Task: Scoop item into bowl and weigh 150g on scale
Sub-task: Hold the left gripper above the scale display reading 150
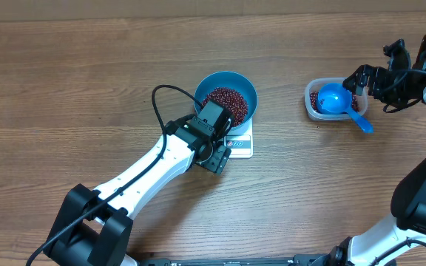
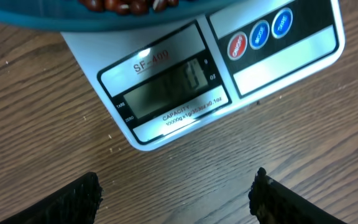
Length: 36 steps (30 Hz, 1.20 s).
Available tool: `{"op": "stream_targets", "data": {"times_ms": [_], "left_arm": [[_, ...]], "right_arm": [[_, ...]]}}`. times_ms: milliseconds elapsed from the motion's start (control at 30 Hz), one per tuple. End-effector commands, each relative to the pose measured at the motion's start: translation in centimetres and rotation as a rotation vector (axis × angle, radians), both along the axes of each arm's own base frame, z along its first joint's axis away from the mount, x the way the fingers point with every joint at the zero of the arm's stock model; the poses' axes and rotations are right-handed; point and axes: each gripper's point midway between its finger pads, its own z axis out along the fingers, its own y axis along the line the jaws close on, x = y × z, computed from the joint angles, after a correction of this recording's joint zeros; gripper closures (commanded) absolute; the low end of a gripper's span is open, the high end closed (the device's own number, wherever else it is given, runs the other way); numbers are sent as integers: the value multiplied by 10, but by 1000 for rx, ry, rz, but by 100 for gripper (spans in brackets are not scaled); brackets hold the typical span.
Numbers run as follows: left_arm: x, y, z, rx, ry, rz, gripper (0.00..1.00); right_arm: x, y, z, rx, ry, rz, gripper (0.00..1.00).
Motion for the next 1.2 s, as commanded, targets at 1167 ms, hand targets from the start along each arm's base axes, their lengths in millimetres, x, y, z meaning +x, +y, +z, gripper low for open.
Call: {"op": "stream_targets", "data": {"times_ms": [1167], "left_arm": [[-13,13,-9,38,38,57,0]], "right_arm": [[5,-3,12,-1,-35,-4,0]]}}
